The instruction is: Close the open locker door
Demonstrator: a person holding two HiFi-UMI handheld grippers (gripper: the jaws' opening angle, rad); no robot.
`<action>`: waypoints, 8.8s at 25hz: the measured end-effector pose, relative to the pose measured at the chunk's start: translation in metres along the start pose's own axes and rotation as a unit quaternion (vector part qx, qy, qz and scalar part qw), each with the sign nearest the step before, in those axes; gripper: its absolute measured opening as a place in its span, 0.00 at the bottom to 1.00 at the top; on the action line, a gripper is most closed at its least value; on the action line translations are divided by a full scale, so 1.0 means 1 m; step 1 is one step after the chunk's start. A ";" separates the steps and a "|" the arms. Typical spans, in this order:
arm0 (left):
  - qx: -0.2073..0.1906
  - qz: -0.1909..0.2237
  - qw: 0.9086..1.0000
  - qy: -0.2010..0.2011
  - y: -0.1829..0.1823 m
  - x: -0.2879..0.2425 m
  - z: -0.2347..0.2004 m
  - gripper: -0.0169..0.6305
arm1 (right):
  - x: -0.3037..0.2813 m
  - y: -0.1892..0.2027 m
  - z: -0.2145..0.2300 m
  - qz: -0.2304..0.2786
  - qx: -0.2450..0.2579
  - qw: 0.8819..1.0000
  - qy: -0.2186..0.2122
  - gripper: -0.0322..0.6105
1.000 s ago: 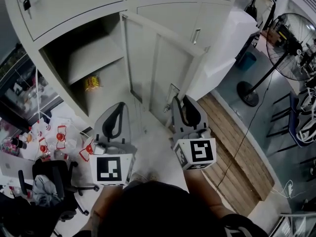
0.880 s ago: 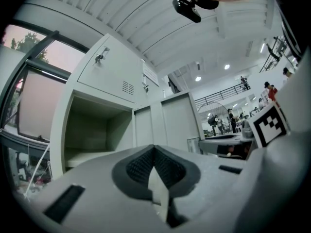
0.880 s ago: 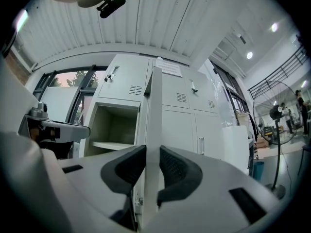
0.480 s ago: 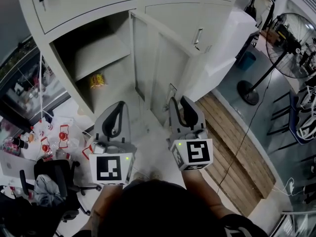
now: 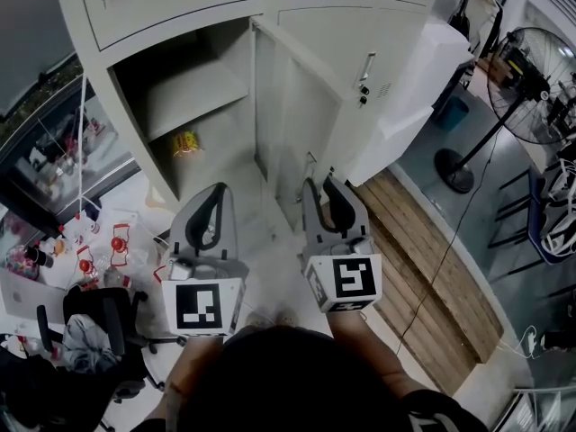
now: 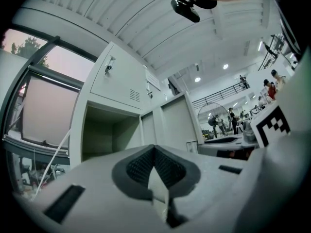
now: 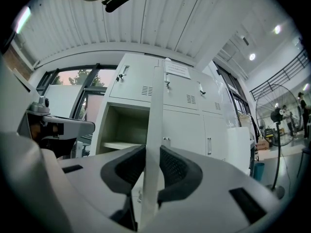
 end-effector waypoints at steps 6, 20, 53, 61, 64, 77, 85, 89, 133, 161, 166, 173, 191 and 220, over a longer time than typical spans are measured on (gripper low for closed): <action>0.002 -0.001 1.000 -0.009 0.002 0.010 -0.010 0.02 | 0.000 0.000 -0.020 0.000 0.010 1.000 -0.008 0.21; 0.000 -0.004 1.000 -0.025 0.012 0.041 -0.043 0.02 | -0.004 0.009 -0.066 0.007 0.009 1.000 -0.010 0.21; 0.007 -0.019 0.998 -0.062 0.036 0.083 -0.110 0.02 | -0.041 0.022 -0.149 -0.002 0.001 0.999 -0.034 0.19; 0.011 -0.045 0.999 -0.011 0.052 0.068 -0.099 0.02 | -0.049 0.025 -0.159 0.000 -0.005 0.998 -0.066 0.19; 0.034 -0.043 0.997 0.063 0.066 0.050 -0.084 0.03 | -0.052 0.026 -0.163 -0.006 -0.010 0.995 -0.096 0.19; 0.048 -0.074 0.987 0.132 0.085 0.007 -0.051 0.19 | -0.062 0.027 -0.168 -0.019 -0.048 0.972 -0.227 0.19; 0.069 -0.087 0.989 0.101 0.094 -0.005 -0.061 0.19 | -0.071 0.028 -0.176 -0.025 -0.038 0.963 -0.266 0.19; 0.077 -0.092 0.989 0.088 0.100 -0.006 -0.066 0.17 | -0.071 0.027 -0.176 -0.019 -0.042 0.959 -0.279 0.19; 0.039 -0.150 0.988 0.014 0.127 -0.031 -0.135 0.16 | -0.158 0.065 -0.202 -0.105 -0.036 0.924 -0.367 0.11; 0.014 -0.142 0.989 -0.044 0.117 -0.004 -0.151 0.03 | -0.188 0.071 -0.211 -0.099 -0.031 0.933 -0.344 0.10; 0.019 -0.145 0.987 -0.059 0.116 -0.002 -0.151 0.03 | -0.189 0.072 -0.212 -0.098 -0.031 0.935 -0.339 0.10; 0.023 -0.144 0.986 -0.084 0.111 0.001 -0.146 0.03 | -0.185 0.072 -0.206 -0.104 -0.041 0.940 -0.324 0.10; -0.003 -0.115 0.983 -0.146 0.075 0.020 -0.122 0.03 | -0.121 0.023 -0.096 -0.026 -0.019 0.979 -0.199 0.08; -0.020 -0.096 0.976 -0.193 0.044 0.042 -0.071 0.03 | -0.064 0.014 -0.063 -0.004 -0.007 0.976 -0.220 0.07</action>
Point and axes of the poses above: the fingertips, and each gripper's own axes: x backward along the fingers, z to its right, y out of its underside, the point moved 2 cm from there along x, backward along the fingers, and after that the axes turned 11 degrees about -x, right-handed, at the moved point
